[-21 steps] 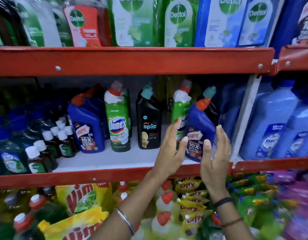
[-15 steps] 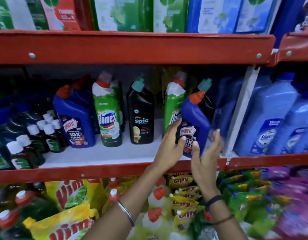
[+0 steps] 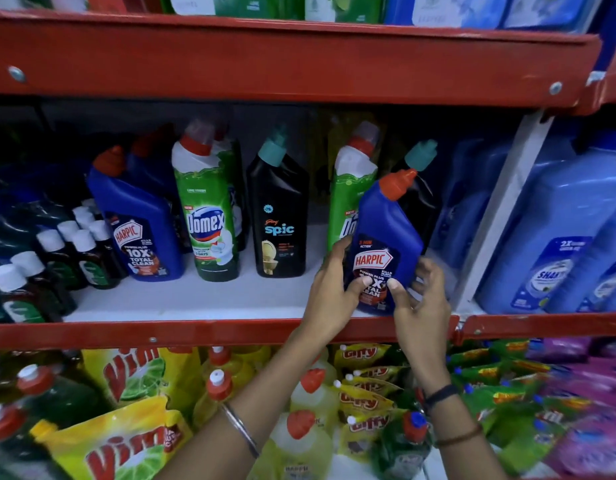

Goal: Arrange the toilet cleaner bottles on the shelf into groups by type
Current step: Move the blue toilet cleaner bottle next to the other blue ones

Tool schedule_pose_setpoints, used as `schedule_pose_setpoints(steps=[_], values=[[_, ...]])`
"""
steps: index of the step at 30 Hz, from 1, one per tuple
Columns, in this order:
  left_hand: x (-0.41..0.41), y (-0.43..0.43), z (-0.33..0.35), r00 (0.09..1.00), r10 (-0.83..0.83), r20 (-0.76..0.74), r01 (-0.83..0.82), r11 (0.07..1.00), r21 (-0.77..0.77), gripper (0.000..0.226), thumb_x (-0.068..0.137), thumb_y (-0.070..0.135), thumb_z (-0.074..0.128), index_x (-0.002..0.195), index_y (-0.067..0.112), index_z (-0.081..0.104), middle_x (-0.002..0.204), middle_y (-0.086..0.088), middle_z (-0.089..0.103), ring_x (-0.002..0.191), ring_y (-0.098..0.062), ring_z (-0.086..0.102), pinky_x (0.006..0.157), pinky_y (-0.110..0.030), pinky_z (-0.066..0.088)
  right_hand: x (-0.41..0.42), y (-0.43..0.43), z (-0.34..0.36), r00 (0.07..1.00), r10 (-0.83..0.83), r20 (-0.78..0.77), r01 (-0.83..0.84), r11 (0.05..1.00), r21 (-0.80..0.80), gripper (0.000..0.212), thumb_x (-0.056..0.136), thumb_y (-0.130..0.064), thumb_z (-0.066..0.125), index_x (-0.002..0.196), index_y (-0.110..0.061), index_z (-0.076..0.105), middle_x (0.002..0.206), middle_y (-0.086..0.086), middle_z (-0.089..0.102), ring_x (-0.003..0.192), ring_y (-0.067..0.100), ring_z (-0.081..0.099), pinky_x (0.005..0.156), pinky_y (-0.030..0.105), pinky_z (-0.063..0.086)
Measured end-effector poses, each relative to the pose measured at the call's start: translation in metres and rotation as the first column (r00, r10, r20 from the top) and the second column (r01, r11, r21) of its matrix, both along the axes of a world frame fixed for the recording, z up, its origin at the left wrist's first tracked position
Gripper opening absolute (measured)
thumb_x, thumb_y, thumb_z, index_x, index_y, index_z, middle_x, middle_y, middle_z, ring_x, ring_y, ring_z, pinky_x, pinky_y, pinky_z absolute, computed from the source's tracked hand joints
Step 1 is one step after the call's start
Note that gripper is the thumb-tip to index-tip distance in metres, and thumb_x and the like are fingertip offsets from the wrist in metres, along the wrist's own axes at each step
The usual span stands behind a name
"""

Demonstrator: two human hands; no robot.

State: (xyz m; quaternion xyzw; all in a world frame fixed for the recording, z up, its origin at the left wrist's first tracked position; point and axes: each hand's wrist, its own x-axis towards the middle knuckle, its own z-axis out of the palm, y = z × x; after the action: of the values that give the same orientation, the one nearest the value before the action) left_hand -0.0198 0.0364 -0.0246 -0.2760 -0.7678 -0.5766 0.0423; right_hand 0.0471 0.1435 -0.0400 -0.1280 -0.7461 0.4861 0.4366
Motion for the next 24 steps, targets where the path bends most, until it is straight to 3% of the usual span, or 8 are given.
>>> schedule_pose_setpoints(steps=[2, 6, 11, 14, 16, 19, 24], values=[[0.003, -0.014, 0.004, 1.0, 0.006, -0.024, -0.005, 1.0, 0.029, 0.067, 0.085, 0.007, 0.065, 0.14, 0.031, 0.035, 0.133, -0.003, 0.058, 0.118, -0.018, 0.058, 0.096, -0.044, 0.053, 0.002, -0.008, 0.003, 1.0, 0.026, -0.014, -0.026, 1.0, -0.001, 0.041, 0.088, -0.012, 0.06, 0.126, -0.016, 0.045, 0.113, -0.014, 0.053, 0.095, -0.031, 0.045, 0.075, -0.004, 0.04], [0.003, -0.051, 0.015, 0.998, 0.019, -0.063, -0.015, 0.997, 0.074, 0.066, 0.086, 0.01, 0.066, 0.14, 0.034, 0.037, 0.131, 0.0, 0.059, 0.113, -0.012, 0.06, 0.092, -0.038, 0.056, -0.001, -0.035, 0.015, 0.992, 0.107, -0.06, -0.107, 0.994, 0.005, 0.043, 0.087, -0.015, 0.063, 0.125, -0.019, 0.045, 0.112, -0.022, 0.054, 0.103, -0.018, 0.053, 0.078, 0.006, 0.048], [-0.002, -0.109, 0.022, 0.99, 0.114, -0.082, -0.106, 0.99, 0.097, 0.067, 0.084, 0.012, 0.069, 0.134, 0.046, 0.039, 0.129, 0.001, 0.062, 0.11, -0.012, 0.062, 0.089, -0.04, 0.057, -0.014, -0.083, 0.023, 0.976, 0.201, -0.079, -0.201, 0.98, 0.007, 0.042, 0.085, -0.012, 0.065, 0.123, -0.017, 0.049, 0.11, -0.013, 0.06, 0.1, -0.01, 0.058, 0.072, 0.006, 0.049], [-0.006, -0.145, 0.023, 0.987, 0.15, -0.063, -0.143, 0.984, 0.109, 0.068, 0.086, 0.011, 0.068, 0.137, 0.043, 0.038, 0.13, 0.003, 0.061, 0.109, -0.011, 0.062, 0.085, -0.031, 0.058, -0.027, -0.116, 0.025, 0.963, 0.256, -0.09, -0.258, 0.966, -0.013, 0.039, 0.084, -0.007, 0.066, 0.119, -0.016, 0.051, 0.109, -0.008, 0.063, 0.098, -0.003, 0.061, 0.074, 0.007, 0.047], [-0.011, -0.17, 0.022, 0.979, 0.192, -0.074, -0.183, 0.977, 0.109, 0.064, 0.087, 0.014, 0.068, 0.137, 0.04, 0.04, 0.128, 0.005, 0.061, 0.108, -0.011, 0.063, 0.082, -0.029, 0.058, -0.036, -0.138, 0.026, 0.952, 0.296, -0.083, -0.298, 0.954, -0.017, 0.038, 0.083, -0.007, 0.067, 0.118, -0.016, 0.053, 0.109, -0.011, 0.064, 0.098, -0.005, 0.061, 0.076, 0.006, 0.046], [-0.019, -0.203, 0.02, 0.962, 0.261, -0.074, -0.252, 0.961, 0.111, 0.062, 0.086, 0.019, 0.069, 0.134, 0.046, 0.04, 0.129, 0.009, 0.059, 0.111, -0.012, 0.061, 0.086, -0.037, 0.057, -0.05, -0.17, 0.028, 0.936, 0.345, -0.075, -0.347, 0.938, -0.015, 0.034, 0.084, -0.011, 0.066, 0.116, -0.016, 0.053, 0.105, -0.017, 0.062, 0.092, -0.011, 0.059, 0.073, 0.004, 0.045], [-0.036, -0.252, 0.012, 0.939, 0.339, -0.056, -0.331, 0.936, 0.116, 0.064, 0.087, 0.018, 0.069, 0.14, 0.037, 0.039, 0.136, 0.005, 0.057, 0.116, -0.013, 0.059, 0.092, -0.034, 0.055, -0.077, -0.219, 0.027, 0.908, 0.415, -0.061, -0.417, 0.908, -0.034, 0.03, 0.085, -0.012, 0.065, 0.113, -0.014, 0.054, 0.103, -0.012, 0.063, 0.093, -0.011, 0.06, 0.074, 0.006, 0.047]])
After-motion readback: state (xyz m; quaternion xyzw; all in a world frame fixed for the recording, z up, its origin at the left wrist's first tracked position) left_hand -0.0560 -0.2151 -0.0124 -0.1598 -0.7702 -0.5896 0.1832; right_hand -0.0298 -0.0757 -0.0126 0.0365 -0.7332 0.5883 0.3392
